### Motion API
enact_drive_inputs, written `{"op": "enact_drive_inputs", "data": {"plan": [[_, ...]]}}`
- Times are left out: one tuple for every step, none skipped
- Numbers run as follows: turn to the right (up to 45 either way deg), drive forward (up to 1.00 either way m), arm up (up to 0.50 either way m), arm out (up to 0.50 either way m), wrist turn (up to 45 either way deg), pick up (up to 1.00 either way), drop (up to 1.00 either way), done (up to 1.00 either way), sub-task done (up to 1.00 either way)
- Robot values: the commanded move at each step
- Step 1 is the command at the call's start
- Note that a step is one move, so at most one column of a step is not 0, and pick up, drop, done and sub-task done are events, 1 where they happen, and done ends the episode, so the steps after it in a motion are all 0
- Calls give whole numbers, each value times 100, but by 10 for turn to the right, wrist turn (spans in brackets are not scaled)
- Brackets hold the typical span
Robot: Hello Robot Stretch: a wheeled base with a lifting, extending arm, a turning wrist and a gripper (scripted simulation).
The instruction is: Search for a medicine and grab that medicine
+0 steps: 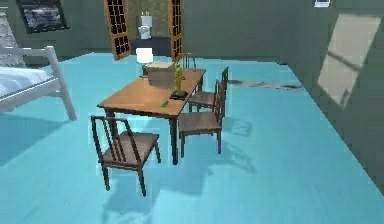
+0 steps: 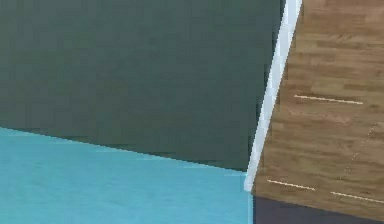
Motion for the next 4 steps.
{"op": "enact_drive_inputs", "data": {"plan": [[0, 20, 0, 0, 0, 0, 0, 0, 0], [-300, 0, 0, 0, 0, 0, 0, 0, 0], [0, 20, 0, 0, 0, 0, 0, 0, 0], [-450, 0, 0, 0, 0, 0, 0, 0, 0]]}}
